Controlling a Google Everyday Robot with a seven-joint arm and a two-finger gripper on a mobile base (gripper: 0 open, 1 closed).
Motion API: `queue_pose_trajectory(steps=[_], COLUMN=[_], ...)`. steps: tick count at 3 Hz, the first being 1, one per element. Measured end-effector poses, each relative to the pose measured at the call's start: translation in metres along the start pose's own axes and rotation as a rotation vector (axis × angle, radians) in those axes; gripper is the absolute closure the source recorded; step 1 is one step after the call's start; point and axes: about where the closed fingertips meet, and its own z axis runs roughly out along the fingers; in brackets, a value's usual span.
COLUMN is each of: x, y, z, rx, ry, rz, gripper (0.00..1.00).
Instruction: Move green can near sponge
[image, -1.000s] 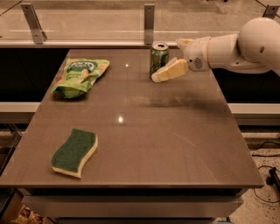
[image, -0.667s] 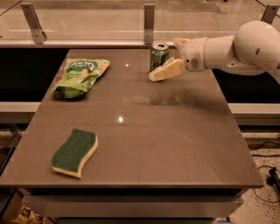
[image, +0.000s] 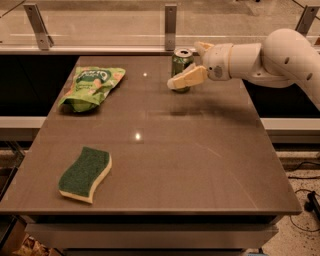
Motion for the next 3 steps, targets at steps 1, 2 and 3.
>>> queue_pose_trajectory(steps=[1, 2, 3], x=[0.001, 0.001, 0.001], y=[-0.004, -0.008, -0.007], z=[0.009, 0.018, 0.02], rx=[-0.012, -0.026, -0.03], ry=[-0.016, -0.026, -0.027], rz=[0.004, 0.004, 0.004], gripper=[0.0, 0.0, 0.16])
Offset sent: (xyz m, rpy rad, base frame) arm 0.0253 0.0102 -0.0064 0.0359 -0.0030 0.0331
